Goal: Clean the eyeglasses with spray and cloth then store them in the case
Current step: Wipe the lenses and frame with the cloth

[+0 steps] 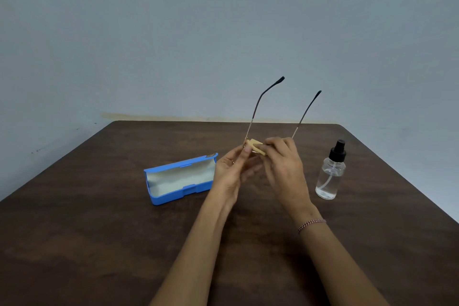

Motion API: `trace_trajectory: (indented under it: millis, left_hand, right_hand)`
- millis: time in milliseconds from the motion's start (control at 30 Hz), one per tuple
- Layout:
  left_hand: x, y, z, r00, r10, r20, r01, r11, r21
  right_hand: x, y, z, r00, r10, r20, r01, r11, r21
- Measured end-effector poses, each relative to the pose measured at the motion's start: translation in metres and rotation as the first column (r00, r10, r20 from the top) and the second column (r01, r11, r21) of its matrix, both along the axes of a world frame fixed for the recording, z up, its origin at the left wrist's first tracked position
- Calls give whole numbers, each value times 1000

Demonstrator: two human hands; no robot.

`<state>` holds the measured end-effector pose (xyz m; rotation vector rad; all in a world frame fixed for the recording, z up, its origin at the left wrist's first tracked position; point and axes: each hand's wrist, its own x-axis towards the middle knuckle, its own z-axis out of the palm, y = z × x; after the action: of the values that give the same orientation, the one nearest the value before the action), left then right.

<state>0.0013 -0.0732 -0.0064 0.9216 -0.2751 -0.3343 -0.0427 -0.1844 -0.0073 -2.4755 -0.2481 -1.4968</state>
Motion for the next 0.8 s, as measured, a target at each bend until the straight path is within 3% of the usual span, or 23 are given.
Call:
trace_trajectory:
  millis: [200, 500, 600, 800]
  left_hand:
    - [6, -1, 2, 977, -210, -24, 208, 975, -79]
    - [35, 8, -13, 955, -277, 105, 294, 929, -223]
    - [37, 9, -12, 947, -289, 143, 315, 924, -219]
    - [34, 11, -12, 918, -348, 191, 377, 914, -147]
  right_hand:
    - [0, -2, -1, 996, 39, 81, -51, 988, 145]
    - [5, -1, 1, 981, 184, -60, -181, 982, 45]
    - [5, 2, 1, 988, 140, -67, -139, 990, 17]
    - [3, 8, 4, 981, 178, -74, -155, 958, 241]
